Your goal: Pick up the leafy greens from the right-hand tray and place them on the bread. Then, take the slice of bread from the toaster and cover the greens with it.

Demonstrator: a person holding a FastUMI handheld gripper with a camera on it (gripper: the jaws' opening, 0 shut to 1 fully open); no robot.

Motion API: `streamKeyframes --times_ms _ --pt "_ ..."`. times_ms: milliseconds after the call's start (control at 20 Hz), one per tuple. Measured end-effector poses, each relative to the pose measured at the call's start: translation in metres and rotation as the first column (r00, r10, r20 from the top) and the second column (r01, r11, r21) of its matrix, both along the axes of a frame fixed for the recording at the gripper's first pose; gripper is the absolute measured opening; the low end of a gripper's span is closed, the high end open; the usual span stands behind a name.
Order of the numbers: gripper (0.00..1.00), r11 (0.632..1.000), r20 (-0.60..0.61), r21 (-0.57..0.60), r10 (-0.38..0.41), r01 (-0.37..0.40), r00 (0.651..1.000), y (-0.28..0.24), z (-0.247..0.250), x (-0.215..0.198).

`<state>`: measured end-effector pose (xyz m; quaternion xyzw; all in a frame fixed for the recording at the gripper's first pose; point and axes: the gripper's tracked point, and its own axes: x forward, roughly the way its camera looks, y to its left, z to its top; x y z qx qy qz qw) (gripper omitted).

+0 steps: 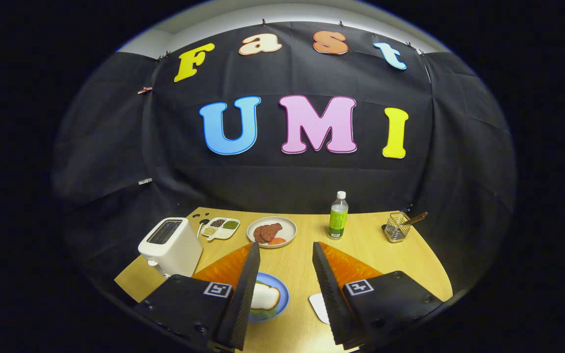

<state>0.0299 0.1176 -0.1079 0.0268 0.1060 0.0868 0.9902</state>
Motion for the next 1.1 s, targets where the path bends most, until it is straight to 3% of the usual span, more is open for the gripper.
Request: streamKeyframes --times_ms 800,1100 --pt "0.68 0.999 0.034 -0.007 -0.034 0.034 0.999 -0.026 0.017 0.018" --pt "0.68 0.999 0.046 -0.053 0.000 0.002 0.999 -0.023 0.022 0.022"
